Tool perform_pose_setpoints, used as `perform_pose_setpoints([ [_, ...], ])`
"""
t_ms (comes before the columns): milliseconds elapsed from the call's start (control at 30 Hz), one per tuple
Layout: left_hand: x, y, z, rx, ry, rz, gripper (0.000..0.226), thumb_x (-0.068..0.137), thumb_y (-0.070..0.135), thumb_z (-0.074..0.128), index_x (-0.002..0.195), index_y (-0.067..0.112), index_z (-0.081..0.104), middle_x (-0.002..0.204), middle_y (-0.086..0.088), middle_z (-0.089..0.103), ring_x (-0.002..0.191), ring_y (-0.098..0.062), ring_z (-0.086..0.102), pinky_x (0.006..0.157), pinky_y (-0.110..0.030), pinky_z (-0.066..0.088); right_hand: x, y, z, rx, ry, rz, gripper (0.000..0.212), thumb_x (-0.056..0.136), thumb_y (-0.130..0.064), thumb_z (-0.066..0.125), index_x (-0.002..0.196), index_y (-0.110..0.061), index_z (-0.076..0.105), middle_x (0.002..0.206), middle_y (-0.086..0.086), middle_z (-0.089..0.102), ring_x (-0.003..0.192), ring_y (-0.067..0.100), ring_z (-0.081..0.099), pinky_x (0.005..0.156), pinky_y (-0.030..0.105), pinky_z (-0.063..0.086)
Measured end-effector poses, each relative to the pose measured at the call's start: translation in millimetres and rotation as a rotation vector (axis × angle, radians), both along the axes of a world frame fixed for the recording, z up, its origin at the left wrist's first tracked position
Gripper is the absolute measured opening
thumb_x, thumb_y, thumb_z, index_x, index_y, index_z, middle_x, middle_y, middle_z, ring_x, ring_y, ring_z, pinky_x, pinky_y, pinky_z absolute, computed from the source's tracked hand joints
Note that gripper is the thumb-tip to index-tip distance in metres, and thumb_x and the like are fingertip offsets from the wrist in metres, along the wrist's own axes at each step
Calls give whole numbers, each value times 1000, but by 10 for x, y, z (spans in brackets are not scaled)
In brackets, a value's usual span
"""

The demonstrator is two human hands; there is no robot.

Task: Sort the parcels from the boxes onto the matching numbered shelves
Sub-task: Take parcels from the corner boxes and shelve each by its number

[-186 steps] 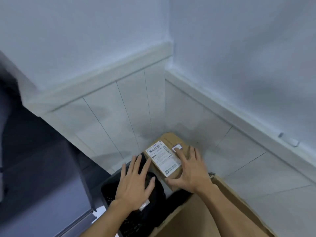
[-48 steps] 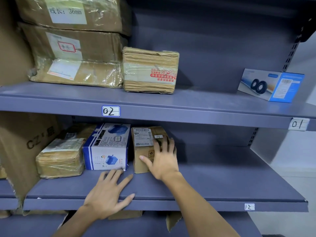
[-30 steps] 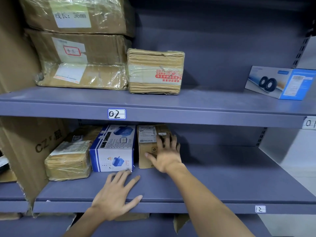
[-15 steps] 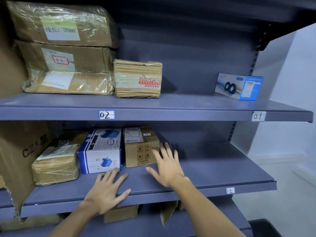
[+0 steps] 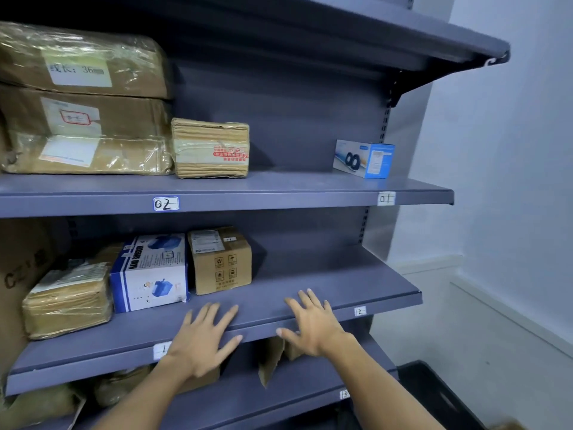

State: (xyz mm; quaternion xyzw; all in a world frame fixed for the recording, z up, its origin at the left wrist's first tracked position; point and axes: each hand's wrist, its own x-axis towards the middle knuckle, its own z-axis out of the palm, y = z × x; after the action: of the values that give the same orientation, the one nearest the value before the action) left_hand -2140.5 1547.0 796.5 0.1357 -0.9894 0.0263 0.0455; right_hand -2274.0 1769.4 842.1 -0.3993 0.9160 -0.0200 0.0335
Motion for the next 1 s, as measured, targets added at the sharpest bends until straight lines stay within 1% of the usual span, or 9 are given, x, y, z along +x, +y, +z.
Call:
perform_pose_setpoints([
  [167,-176,494,127,13,39,-110,120,60,83,-34,159,33,9,166,-9,15,154,-26,7,121,-52,6,9,479,-5,-6,-16,-67,80,98,-62,42,160,-23,11,168,12,2,154,30,-8,122,54,4],
  [267,-295,804,188,18,35,-149,119,57,83,-34,159,36,2,168,-5,5,155,-23,-3,122,-50,0,-29,774,14,-12,-15,-105,80,98,-62,43,160,-24,11,168,13,2,154,31,-8,122,52,4],
  [367,-426,1138,217,11,32,-184,109,62,81,-28,158,37,-4,168,-3,-2,154,-20,-10,122,-49,-4,-81,1085,31,-4,-3,-132,81,98,-62,44,160,-24,10,168,13,1,154,31,-7,123,51,6],
  [500,-632,1625,220,-2,28,-239,111,61,81,-31,158,36,-3,168,-3,-4,154,-20,-11,121,-49,-8,-158,1619,30,-25,-4,-171,82,97,-61,45,160,-23,10,168,13,2,154,31,-6,122,51,8],
  [600,-778,2045,209,-24,16,-278,98,72,78,-19,159,35,-3,168,-4,-5,153,-20,-12,121,-49,-9,-247,2112,0,-38,17,-214,81,97,-62,43,160,-22,10,168,12,2,154,32,-3,123,51,8],
  [667,-878,2365,212,-31,24,-314,94,75,76,-15,159,35,-1,168,-4,-3,154,-21,-10,120,-49,-9,-290,2474,-8,-40,28,-245,80,98,-62,42,160,-22,10,168,11,1,154,32,-3,122,52,8],
  [833,-1122,3228,182,-26,22,-400,106,66,80,-25,159,36,0,168,-2,-1,154,-20,-7,121,-49,-8,-377,3430,-70,-66,27,-336,78,97,-61,44,159,-24,13,167,9,7,154,31,-2,122,56,6],
  [933,-1215,3683,118,-19,-9,-434,96,74,78,-16,159,37,-1,168,-2,-3,154,-19,-10,122,-49,-8,-429,3937,-116,-65,22,-378,79,97,-63,44,159,-25,14,167,10,7,154,32,-3,122,56,5],
  [1000,-1276,3926,93,-18,-13,-444,94,75,77,-14,159,38,-2,168,-2,-3,154,-18,-11,121,-48,-9,-456,4219,-144,-81,22,-397,80,97,-63,43,160,-25,13,167,11,7,154,32,-4,122,55,3],
])
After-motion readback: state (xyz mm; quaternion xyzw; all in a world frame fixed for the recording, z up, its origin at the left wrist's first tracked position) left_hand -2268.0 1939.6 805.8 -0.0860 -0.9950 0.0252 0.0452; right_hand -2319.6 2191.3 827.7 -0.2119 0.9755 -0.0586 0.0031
